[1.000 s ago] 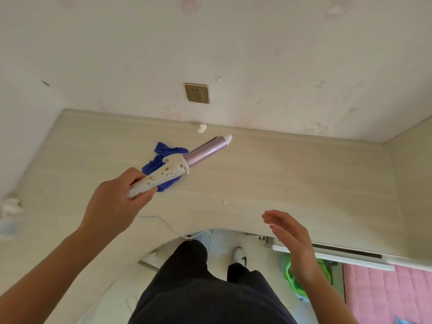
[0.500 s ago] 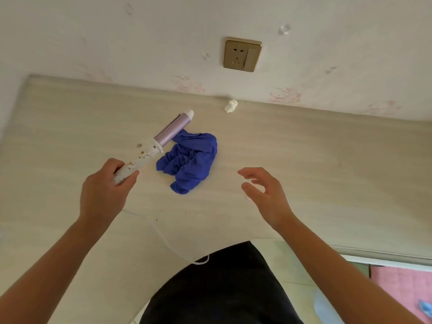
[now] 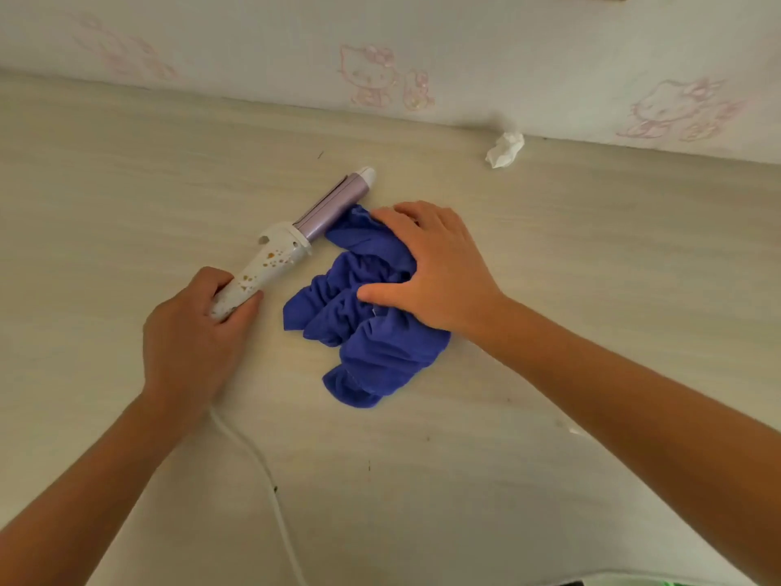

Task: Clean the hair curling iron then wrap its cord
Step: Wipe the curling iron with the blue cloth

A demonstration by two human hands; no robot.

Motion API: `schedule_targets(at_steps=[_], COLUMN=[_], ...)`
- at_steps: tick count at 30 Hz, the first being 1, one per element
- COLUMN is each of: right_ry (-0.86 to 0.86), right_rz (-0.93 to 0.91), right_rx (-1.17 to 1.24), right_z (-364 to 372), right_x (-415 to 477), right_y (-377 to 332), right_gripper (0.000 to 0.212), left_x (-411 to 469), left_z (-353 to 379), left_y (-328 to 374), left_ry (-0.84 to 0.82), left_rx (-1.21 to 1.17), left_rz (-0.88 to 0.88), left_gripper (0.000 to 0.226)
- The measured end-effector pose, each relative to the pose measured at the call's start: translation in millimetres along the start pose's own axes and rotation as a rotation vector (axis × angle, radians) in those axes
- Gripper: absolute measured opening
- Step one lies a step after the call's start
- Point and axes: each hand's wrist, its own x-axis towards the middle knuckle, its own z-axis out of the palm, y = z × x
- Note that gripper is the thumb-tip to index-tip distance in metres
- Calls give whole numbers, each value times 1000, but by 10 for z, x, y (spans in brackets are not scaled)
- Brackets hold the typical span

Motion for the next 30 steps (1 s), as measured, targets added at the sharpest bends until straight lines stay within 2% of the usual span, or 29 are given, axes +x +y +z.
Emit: schedule_targets(at_steps=[1,3,7,9,15,19,22,27,30], right_ry=[0,60,212,244,329,481,596,719,745], right_rz=[-41,-95,-175,-190,-31,113,119,117,144], right_rx=[-63,-71,-40,-46,77,245,452,702,736], right_z=[59,158,261,299,322,341,326,349,367], right_x=[0,12,28,6,-248,-611,-856,-1132,-1235], right_y=[25,98,88,50,-72,-95,-135,-209,-211], right_gripper=[87,78,36,24,6,2,10,8,11], left_x=[9,22,-10,-12,8,-36,-69,-113,-151], left_z=[28,68,83,99,117,37,-28,-58,-46], left_y=[-30,-87,-97,-105,-144,-107,-119,-158,-153], left_ry=[15,59,110,121,109,64,15,-35,-61], left_rx=[12,21,35,37,56,-10,-48,-172,-252], left_rz=[30,89,161,189,253,237,267,325,348], left_gripper=[22,22,23,23,20,25,28,10,9])
